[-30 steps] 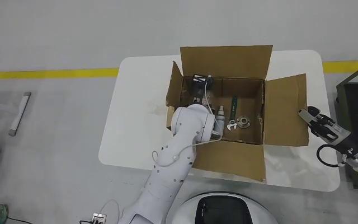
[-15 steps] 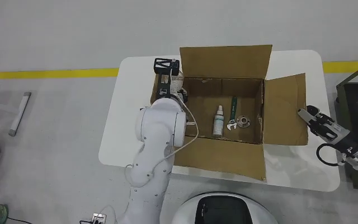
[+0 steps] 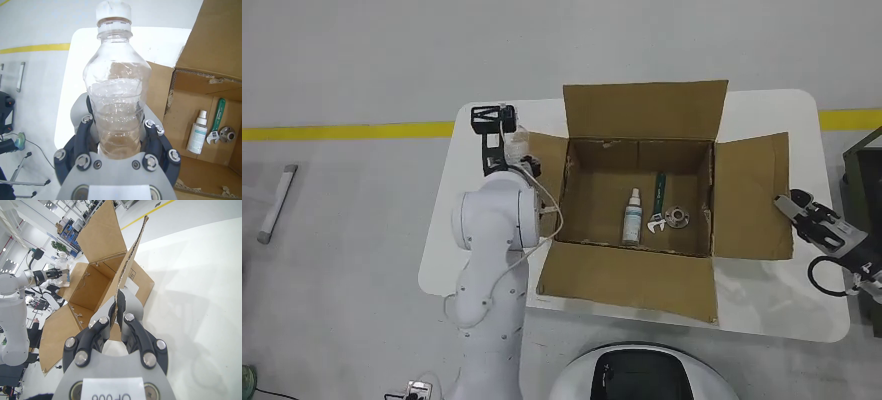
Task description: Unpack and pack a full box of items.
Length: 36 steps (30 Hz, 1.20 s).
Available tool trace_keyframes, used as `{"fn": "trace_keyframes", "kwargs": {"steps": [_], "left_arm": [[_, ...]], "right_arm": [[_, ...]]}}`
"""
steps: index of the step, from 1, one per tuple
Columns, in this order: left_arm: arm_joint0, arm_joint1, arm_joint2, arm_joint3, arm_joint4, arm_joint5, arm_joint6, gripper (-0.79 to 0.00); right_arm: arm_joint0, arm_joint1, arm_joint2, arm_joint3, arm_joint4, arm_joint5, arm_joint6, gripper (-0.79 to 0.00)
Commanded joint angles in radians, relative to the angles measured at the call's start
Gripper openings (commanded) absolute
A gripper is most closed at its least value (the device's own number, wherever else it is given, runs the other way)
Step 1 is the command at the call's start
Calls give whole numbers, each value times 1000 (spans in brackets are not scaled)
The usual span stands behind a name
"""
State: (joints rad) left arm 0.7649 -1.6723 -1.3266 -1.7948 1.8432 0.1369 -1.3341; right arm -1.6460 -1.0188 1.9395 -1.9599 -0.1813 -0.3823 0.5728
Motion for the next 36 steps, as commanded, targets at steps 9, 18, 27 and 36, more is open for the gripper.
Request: {"fn": "trace_keyframes", "kwargs": {"steps": [9, 18, 27, 36], "left_arm": [[38, 26, -176, -129, 180, -104, -47, -785], [130, 37, -213, 7, 185, -230, -65, -785], [162, 31, -186, 157, 116, -180, -48, -785], [151, 32, -167, 278, 111, -187, -20, -785]], "right_arm": [[13, 2, -12, 3, -2, 1, 7, -785], [30, 4, -32, 5, -13, -2, 14, -785], [27, 7, -28, 24, -21, -11, 18, -785], [28, 10, -1, 32, -12, -13, 18, -785]]}}
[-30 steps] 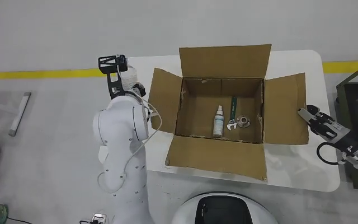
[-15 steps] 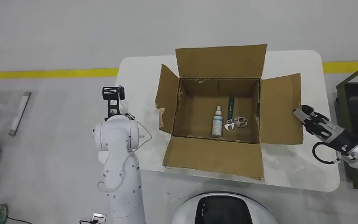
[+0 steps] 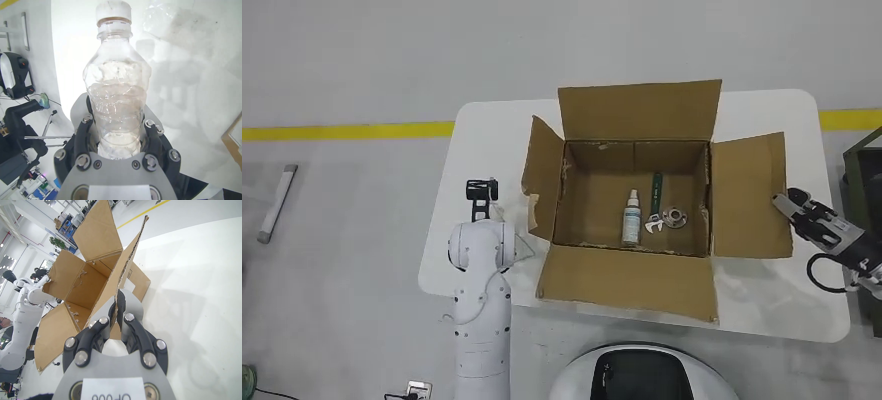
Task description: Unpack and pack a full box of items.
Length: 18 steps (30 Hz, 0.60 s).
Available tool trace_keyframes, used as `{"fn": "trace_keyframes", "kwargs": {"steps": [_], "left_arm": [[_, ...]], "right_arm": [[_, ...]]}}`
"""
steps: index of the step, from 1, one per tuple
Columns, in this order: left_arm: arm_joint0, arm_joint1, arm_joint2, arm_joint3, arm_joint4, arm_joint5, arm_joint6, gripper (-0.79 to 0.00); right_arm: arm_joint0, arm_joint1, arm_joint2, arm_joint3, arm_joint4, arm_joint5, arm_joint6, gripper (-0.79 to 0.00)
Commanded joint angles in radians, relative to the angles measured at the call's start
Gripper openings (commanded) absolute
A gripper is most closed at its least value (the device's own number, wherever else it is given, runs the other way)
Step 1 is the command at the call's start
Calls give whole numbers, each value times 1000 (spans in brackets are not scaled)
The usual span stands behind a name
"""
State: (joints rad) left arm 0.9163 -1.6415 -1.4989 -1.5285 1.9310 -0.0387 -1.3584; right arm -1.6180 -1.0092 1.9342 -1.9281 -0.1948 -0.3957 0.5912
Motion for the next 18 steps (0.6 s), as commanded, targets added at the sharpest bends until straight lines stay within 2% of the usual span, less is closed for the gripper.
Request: {"fn": "trace_keyframes", "kwargs": {"steps": [1, 8, 9, 10, 11, 12, 13, 18], "left_arm": [[0, 0, 4, 20, 0, -3, 4, -785], [-6, -1, 19, 80, -8, 14, 14, -782], [-7, -1, 21, 86, -11, 16, 15, -462], [-9, -1, 23, 91, -13, 18, 13, 0], [-12, -1, 24, 98, -11, 23, 8, 0], [-16, -1, 25, 102, -7, 27, 6, 0], [-18, -1, 27, 105, -7, 29, 6, 0], [-24, 0, 30, 94, -6, 26, 2, 0]], "right_arm": [[0, 1, 9, 2, 4, 1, -1, -785], [5, 4, 41, 19, 23, 4, 6, -785], [5, 5, 43, 19, 23, 5, 8, -785], [4, 5, 45, 18, 23, 6, 9, -637], [4, 5, 46, 17, 24, 7, 10, -514], [3, 6, 47, 17, 27, 9, 10, -46], [4, 6, 48, 16, 30, 11, 10, 0], [8, 7, 94, -9, 35, 30, -30, 0]]}}
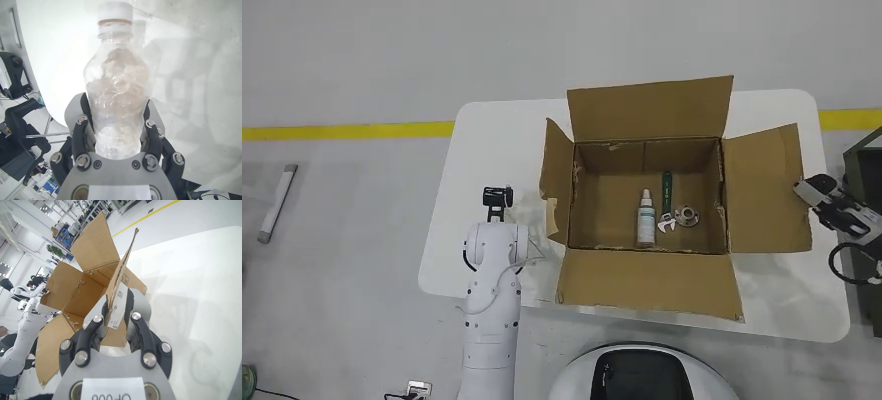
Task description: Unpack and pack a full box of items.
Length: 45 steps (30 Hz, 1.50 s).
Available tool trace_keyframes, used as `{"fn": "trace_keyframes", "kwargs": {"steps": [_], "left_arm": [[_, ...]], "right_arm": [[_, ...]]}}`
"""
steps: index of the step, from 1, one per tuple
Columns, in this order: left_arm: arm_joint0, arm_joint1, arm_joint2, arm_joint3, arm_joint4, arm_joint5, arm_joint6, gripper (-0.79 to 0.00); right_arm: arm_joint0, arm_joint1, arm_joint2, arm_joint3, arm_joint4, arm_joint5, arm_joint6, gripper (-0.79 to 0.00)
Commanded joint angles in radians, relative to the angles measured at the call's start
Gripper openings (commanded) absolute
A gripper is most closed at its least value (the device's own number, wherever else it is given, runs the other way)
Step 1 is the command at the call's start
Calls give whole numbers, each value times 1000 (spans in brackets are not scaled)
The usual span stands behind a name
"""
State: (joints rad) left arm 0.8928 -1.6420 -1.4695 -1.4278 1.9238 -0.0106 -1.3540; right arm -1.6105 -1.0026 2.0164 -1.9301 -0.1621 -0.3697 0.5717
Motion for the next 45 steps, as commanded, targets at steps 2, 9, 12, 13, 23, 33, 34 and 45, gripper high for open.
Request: {"fn": "trace_keyframes", "kwargs": {"steps": [2, 9, 12, 13, 23, 33, 34, 45], "left_arm": [[0, 1, -2, -33, -6, 3, -7, 0], [8, 3, 4, -147, 3, -16, -21, 0], [7, 3, 8, -178, -2, -11, -20, 0], [7, 3, 9, -180, -1, -11, -19, 0], [7, 3, 9, -180, -1, -11, -19, 0], [7, 3, 9, -180, -1, -11, -19, 0], [7, 3, 9, -180, -1, -11, -19, 0], [7, 3, 9, -180, -1, -11, -19, 0]], "right_arm": [[6, 0, 51, -32, 0, 9, -44, 0], [30, 10, 129, -258, -67, -30, -26, 0], [52, 18, 68, -341, -116, -61, 29, -542], [60, 20, 34, -363, -148, -60, 52, -785], [155, 25, -311, -339, -431, 114, 114, -785], [155, 25, -311, -339, -431, 114, 114, -785], [155, 25, -311, -339, -431, 114, 114, -785], [304, 4, -623, -353, -930, 632, 342, -785]]}}
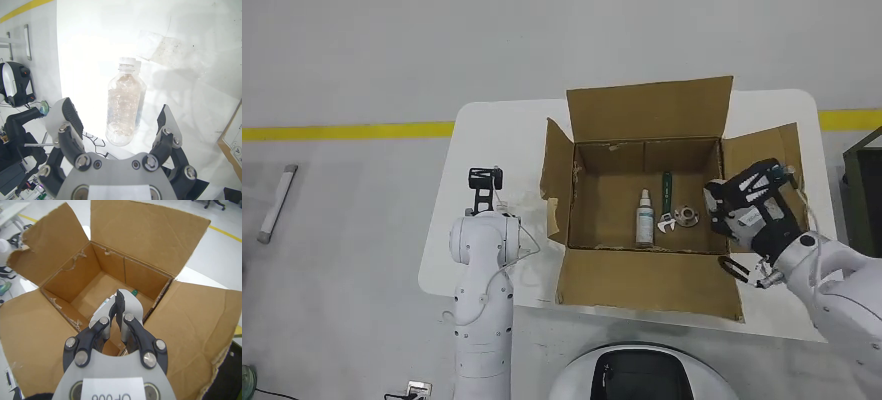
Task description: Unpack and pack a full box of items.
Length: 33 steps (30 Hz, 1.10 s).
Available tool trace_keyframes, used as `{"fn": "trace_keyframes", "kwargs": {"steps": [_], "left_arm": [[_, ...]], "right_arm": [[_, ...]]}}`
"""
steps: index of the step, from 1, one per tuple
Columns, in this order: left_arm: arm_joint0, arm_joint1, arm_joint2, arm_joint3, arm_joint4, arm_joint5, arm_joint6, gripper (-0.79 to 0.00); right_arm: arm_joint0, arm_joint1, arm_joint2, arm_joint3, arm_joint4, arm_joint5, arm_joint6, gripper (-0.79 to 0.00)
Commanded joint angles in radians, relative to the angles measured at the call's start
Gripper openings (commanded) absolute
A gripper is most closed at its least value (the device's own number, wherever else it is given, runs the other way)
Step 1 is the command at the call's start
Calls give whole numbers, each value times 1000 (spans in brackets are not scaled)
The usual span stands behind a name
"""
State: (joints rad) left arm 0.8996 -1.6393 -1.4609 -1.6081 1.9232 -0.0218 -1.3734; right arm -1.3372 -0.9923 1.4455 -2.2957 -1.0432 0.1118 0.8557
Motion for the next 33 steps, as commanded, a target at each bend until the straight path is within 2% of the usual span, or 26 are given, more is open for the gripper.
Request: {"fn": "trace_keyframes", "kwargs": {"steps": [1, 3, 5, 9, 11, 13, 22, 26, 30, 31, 33], "left_arm": [[0, 0, 0, 0, 0, 0, 0, 0], [0, 0, 0, 0, 0, 0, 0, 0], [0, 0, 0, 0, 0, 0, 0, 0], [0, 0, 0, 0, 0, 0, 0, 0], [0, 0, 0, 0, 0, 0, 0, 0], [0, 0, 0, 0, 0, 0, 0, 0], [0, 0, 0, 0, 0, 0, 0, 0], [0, 0, 0, 0, 0, 0, 0, 0], [0, 0, 0, 0, 0, 0, 0, 0], [0, 0, 0, 0, 0, 0, 0, 0], [0, 0, 0, 0, 0, 0, 0, 0]], "right_arm": [[71, -13, -118, 6, -77, 182, 76, -785], [143, -28, -221, 48, -172, 272, 99, -785], [206, -48, -305, 105, -181, 373, 121, -785], [318, -81, -409, 201, -245, 481, 159, -785], [359, -96, -444, 231, -228, 509, 183, -785], [385, -105, -464, 256, -234, 513, 195, -785], [385, -105, -464, 256, -234, 513, 195, -785], [349, -106, -456, 279, -235, 473, 185, -785], [345, -121, -489, 329, -226, 477, 173, -785], [349, -126, -501, 343, -224, 475, 170, -754], [361, -135, -518, 369, -223, 470, 167, -462]]}}
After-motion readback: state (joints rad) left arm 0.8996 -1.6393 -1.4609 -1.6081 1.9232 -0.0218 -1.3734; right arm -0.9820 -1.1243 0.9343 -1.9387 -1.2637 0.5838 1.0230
